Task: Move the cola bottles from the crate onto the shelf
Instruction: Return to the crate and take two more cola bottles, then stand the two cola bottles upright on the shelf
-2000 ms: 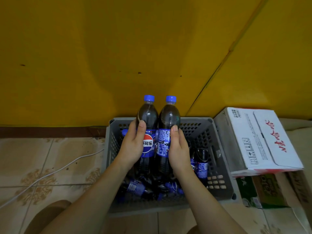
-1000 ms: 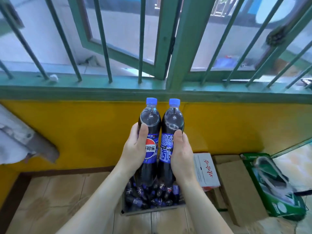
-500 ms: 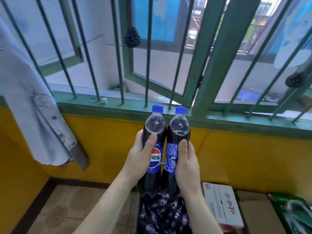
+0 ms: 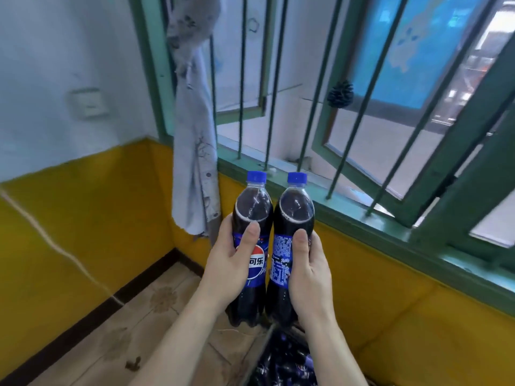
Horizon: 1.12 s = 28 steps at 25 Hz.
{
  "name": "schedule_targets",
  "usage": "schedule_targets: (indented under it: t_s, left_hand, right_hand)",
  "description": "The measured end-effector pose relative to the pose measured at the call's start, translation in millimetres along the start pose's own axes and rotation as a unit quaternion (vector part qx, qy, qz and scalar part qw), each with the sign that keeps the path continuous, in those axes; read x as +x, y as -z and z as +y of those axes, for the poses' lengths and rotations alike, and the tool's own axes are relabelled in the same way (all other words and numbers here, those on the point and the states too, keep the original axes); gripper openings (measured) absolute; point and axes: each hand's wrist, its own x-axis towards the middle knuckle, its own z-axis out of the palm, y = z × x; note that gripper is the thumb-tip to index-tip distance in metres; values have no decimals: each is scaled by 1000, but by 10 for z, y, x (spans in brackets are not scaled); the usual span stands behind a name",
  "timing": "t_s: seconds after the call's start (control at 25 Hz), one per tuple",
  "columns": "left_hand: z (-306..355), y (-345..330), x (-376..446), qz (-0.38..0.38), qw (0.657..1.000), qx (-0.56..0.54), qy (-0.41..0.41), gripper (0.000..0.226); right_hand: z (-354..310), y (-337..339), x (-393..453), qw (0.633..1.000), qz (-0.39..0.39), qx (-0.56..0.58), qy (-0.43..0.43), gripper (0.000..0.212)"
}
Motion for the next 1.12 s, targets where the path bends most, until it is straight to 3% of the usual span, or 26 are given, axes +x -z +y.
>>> schedule_targets:
  t_s: [0.24, 0.32, 0.44, 0.52, 0.64, 0.84, 1.12]
  left_hand:
    - [77, 387, -625, 145, 989, -4, 0, 47]
    - [156, 555, -909, 208, 978, -4, -8, 44]
    - [328, 779, -1315, 286, 958, 2, -31, 40]
    - [428, 927, -1571, 324, 945, 8, -38, 43]
    - [620, 1169, -2085, 397, 916, 19, -46, 46]
    - [932, 1466, -3080, 497, 864, 50, -70, 40]
    - [1280, 1594, -4437, 644, 758, 82, -60, 38]
  right_hand:
    - [62, -362, -272, 986, -164, 12, 5, 56]
    - [17, -544, -470, 974, -227, 17, 11, 67]
    - [-98, -802, -784, 953, -300, 33, 31, 60]
    - [-146, -960, -995, 940, -337, 40, 40, 67]
    - [-263, -1212, -1456, 913, -403, 43, 53, 69]
    - [-511, -1471, -2396, 854, -511, 75, 61, 45]
    - [-692, -1631, -3693, 775, -621, 90, 76, 48]
